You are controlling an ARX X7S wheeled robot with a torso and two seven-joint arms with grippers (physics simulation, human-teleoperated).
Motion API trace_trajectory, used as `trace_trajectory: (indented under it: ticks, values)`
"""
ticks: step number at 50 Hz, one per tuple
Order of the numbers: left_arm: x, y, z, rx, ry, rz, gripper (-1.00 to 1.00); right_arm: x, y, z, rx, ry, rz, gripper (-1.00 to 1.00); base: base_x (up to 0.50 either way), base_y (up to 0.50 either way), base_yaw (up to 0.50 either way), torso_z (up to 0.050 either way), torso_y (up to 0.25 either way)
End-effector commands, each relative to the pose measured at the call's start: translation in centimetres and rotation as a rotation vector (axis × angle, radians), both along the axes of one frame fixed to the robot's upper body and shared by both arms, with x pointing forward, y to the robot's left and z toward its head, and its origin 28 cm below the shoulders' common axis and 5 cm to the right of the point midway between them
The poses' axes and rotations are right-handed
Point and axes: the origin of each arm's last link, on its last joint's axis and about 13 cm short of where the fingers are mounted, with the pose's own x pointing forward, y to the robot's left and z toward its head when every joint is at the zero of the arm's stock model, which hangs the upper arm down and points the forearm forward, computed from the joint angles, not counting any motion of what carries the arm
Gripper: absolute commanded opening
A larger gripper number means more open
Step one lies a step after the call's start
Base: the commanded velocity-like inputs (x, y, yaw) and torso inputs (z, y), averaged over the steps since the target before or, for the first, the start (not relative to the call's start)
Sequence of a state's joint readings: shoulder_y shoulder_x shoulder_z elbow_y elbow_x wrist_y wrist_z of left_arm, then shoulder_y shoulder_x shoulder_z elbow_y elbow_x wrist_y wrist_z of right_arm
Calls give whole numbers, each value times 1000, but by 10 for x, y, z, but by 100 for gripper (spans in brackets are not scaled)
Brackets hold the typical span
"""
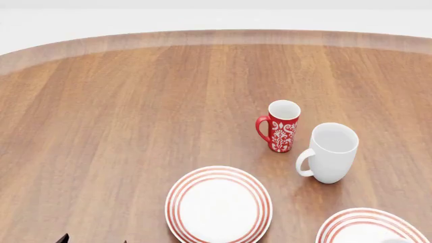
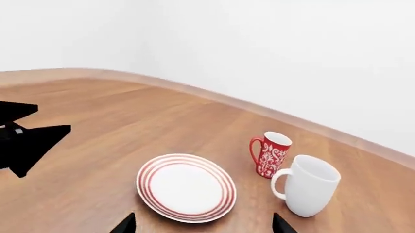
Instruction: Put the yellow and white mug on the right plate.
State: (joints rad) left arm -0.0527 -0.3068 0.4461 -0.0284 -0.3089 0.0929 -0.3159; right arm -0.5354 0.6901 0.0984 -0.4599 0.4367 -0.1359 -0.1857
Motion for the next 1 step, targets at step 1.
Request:
trace_trajectory:
  ticks: [1]
  values:
    - [0,0,0,1,-2,1,100,5,9,-3,-22,12,58,100,0,0,0,0,0]
